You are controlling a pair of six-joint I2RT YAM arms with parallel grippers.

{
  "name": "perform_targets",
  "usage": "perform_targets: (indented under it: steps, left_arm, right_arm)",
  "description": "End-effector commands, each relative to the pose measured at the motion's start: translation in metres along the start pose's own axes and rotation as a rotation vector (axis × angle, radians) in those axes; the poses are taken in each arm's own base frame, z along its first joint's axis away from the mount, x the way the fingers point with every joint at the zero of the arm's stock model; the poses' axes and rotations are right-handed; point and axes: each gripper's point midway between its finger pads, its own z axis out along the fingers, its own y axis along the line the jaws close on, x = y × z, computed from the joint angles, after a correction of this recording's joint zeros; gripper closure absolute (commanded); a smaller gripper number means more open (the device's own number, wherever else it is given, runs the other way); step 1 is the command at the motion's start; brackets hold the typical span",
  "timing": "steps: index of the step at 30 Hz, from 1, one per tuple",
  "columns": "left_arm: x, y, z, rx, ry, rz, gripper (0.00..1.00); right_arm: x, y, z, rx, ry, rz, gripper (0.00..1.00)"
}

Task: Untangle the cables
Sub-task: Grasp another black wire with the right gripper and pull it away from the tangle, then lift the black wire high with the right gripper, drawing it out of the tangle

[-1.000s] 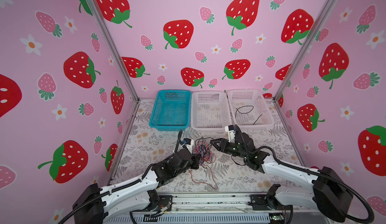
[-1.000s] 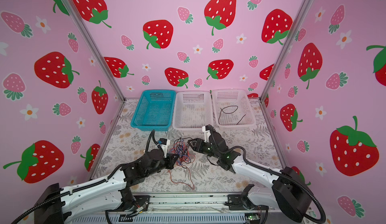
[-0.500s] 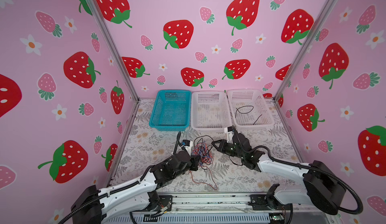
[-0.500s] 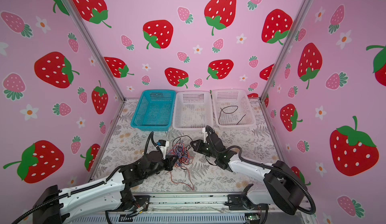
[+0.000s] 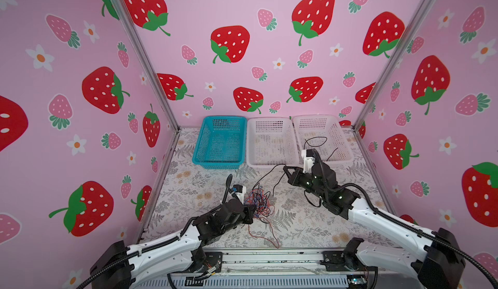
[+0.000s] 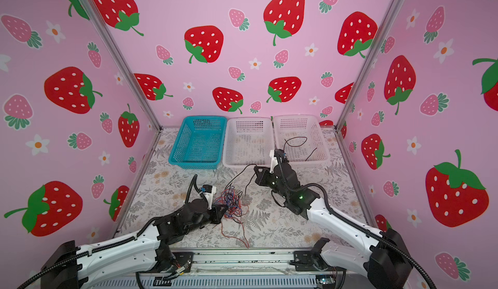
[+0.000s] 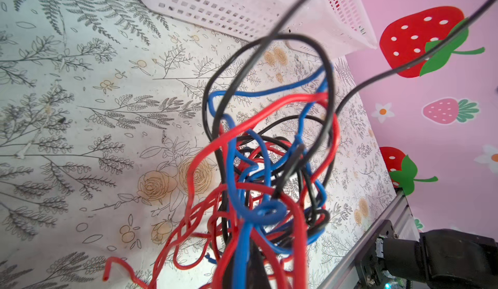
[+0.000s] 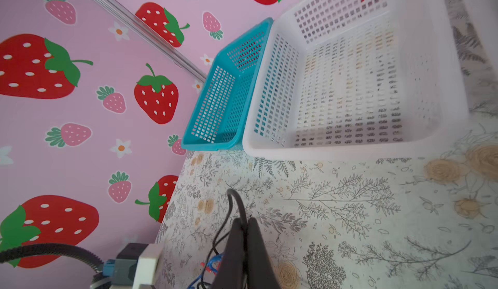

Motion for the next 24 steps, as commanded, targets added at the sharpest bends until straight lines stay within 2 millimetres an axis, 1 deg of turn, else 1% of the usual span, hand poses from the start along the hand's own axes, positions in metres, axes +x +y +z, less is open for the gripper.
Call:
perform_targets:
  steps: [1, 5, 9, 14, 19, 24]
  left_arm:
    - [-0.005, 0.001, -0.002, -0.002, -0.035, -0.027, 1.00]
    - [-0.002, 0.006, -0.002, -0.013, -0.032, -0.033, 1.00]
    - [0.002, 0.009, -0.001, -0.016, -0.027, -0.038, 1.00]
    - [0.006, 0.010, 0.000, -0.012, -0.014, -0.040, 1.00]
    - [0.011, 0.010, 0.002, -0.008, 0.010, -0.029, 1.00]
    - [0.016, 0.014, 0.004, -0.018, 0.029, -0.026, 1.00]
  right_arm:
    - [-0.037, 0.000, -0.017, 0.095, -0.086, -0.121, 1.00]
    - [-0.068, 0.018, -0.035, 0.099, -0.146, -0.191, 1.00]
    - [-0.096, 0.033, -0.054, 0.107, -0.214, -0.233, 1.00]
    - [-0.141, 0.057, -0.081, 0.124, -0.311, -0.302, 1.00]
    - [-0.177, 0.080, -0.098, 0.123, -0.369, -0.357, 1.00]
    - [-0.207, 0.104, -0.113, 0.116, -0.412, -0.408, 1.00]
